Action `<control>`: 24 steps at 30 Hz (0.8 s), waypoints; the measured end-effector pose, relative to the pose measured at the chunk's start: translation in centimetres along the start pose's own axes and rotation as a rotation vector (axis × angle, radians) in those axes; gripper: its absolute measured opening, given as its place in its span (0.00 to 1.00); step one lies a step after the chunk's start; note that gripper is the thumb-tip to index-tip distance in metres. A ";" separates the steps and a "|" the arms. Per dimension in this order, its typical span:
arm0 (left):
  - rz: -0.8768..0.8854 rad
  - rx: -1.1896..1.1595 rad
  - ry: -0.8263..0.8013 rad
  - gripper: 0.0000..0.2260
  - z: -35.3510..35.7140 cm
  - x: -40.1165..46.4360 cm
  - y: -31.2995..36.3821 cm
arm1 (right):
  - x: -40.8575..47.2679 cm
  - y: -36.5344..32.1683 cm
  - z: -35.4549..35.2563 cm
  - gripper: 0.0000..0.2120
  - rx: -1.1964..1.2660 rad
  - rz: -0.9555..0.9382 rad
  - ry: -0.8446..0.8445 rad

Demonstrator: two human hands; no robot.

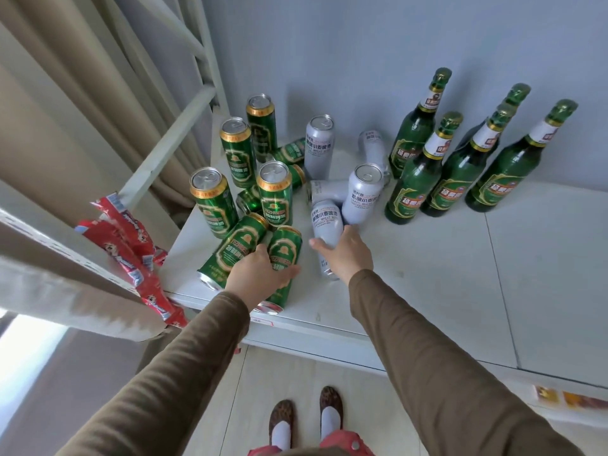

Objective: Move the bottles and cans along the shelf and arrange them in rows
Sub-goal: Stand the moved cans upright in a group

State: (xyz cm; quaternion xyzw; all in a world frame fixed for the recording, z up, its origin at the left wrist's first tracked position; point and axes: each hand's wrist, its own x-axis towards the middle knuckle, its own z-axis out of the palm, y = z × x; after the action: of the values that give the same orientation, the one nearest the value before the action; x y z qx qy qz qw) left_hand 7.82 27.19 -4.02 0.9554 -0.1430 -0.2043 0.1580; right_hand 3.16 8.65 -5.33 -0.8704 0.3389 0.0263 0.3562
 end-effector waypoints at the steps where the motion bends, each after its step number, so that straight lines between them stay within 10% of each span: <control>1: 0.003 0.002 -0.001 0.36 0.0 0.1 0.2 | 0.0 0.0 0.1 0.35 -0.002 0.005 0.015; 24: 0.378 -0.361 0.019 0.29 1.1 -3.2 10.2 | -10.8 10.3 -8.8 0.28 0.459 0.025 0.425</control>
State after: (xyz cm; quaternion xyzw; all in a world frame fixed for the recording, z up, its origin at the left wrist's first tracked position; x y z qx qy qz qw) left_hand 2.40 18.75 -0.19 0.8700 -0.2786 -0.1843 0.3628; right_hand -13.12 3.83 -1.87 -0.7490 0.4135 -0.2290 0.4642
